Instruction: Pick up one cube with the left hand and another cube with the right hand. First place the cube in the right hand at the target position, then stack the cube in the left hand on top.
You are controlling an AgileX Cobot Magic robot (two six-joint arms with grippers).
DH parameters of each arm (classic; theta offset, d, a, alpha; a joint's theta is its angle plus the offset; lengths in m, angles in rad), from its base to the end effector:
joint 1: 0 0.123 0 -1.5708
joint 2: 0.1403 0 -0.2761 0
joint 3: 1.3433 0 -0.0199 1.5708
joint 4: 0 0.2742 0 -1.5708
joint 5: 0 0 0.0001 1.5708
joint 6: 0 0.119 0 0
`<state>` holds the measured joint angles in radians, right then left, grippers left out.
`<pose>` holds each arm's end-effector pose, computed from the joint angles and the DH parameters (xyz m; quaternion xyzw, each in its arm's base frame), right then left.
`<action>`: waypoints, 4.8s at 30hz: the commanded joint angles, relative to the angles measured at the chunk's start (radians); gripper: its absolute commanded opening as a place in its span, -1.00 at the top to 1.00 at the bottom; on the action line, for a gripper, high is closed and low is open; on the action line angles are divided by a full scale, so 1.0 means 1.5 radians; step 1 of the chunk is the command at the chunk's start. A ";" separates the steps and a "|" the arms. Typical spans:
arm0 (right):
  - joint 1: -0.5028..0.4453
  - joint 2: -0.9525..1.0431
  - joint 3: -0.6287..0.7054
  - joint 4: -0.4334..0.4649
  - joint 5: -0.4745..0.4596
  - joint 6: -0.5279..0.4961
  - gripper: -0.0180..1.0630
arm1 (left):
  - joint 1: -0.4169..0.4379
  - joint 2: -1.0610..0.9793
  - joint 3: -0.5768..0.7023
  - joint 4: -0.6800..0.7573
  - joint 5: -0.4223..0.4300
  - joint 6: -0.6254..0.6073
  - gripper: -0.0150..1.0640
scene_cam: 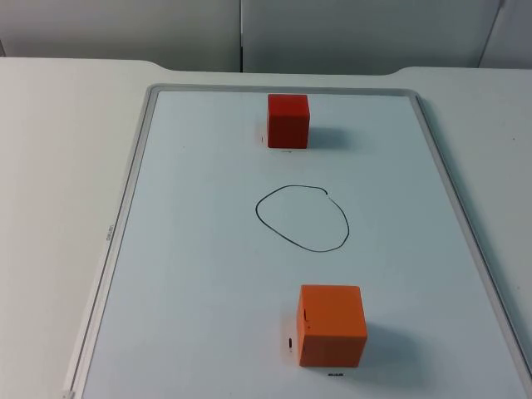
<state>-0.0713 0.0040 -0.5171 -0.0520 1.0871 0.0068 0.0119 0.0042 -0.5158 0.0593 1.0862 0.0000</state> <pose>0.0463 -0.0088 0.2784 0.0349 0.8557 -0.0426 0.5146 0.0470 0.0068 0.2781 -0.0068 0.8564 0.0327 0.5152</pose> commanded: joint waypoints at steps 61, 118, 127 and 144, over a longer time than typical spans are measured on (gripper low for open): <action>0.001 -0.003 0.006 0.004 -0.007 -0.005 -0.98 | 0.003 0.676 -0.470 -0.148 -0.325 0.101 -0.98; 0.001 -0.003 0.006 0.004 -0.007 -0.005 -0.97 | -0.355 1.700 -1.169 -0.094 -0.197 -0.106 -0.96; 0.001 -0.003 0.006 0.004 -0.007 -0.005 -0.97 | -0.356 1.728 -1.169 -0.087 -0.218 -0.145 -0.96; 0.001 -0.003 0.006 0.004 -0.007 -0.005 -0.97 | -0.357 1.734 -1.169 -0.091 -0.251 -0.194 -0.46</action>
<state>-0.0713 0.0040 -0.5171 -0.0520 1.0871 0.0068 -0.5139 2.6010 -2.2582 -0.0748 0.7212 -0.2590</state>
